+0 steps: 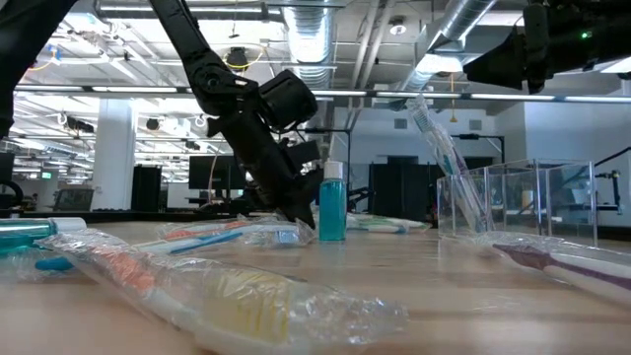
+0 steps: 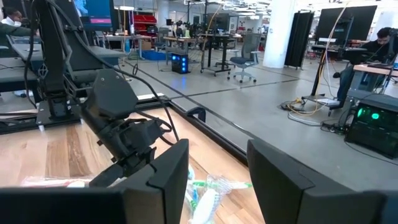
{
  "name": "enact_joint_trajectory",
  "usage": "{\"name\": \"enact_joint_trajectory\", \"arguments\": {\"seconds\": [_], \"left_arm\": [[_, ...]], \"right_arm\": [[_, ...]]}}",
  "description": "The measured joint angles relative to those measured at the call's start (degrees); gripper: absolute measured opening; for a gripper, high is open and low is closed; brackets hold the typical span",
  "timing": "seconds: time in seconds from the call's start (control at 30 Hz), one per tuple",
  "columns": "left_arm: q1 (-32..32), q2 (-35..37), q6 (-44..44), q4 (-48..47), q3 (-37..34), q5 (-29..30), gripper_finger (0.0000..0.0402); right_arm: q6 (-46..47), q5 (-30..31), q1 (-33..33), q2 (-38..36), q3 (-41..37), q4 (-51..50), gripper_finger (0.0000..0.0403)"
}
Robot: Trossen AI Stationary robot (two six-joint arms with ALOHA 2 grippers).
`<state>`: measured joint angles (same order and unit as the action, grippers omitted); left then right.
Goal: Pick & Place toothbrushing station
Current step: Put the top left green toothbrush into the transparent organizer
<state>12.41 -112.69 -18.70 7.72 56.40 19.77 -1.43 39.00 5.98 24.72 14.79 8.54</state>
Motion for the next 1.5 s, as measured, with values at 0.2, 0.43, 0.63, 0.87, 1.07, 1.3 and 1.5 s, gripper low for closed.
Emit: {"name": "enact_joint_trajectory", "arguments": {"seconds": [0.2,0.43,0.63,0.87,1.07,1.3,1.5], "left_arm": [[-0.5,5.09,0.03,-6.2,-0.02,2.04,0.0001],[-2.9,14.47,1.53,-10.19,-0.02,3.21,0.0],[-5.05,20.56,3.14,-10.36,-0.02,3.19,0.0],[-6.13,25.49,3.26,-10.15,0.04,0.57,0.0],[-6.92,27.24,2.87,-9.52,0.04,-1.19,0.0],[-6.92,27.24,1.92,-7.33,0.04,-7.03,0.0],[-6.89,27.24,0.63,-5.83,0.04,-10.9,0.0]], "right_arm": [[0.0,0.0,0.0,-0.01,0.0,-0.15,0.0154],[-0.02,-0.01,0.0,0.0,-0.01,0.18,0.0154],[-0.04,-0.03,0.0,0.01,-0.02,0.61,0.0154],[-1.31,-1.82,0.0,2.41,-0.02,4.24,0.0154],[-5.36,-3.34,0.0,6.74,-0.02,8.46,0.0154],[-9.66,-5.07,0.04,12.69,0.43,15.25,0.0154],[-11.09,-6.47,0.6,18.92,4.02,15.25,0.0154]]}}
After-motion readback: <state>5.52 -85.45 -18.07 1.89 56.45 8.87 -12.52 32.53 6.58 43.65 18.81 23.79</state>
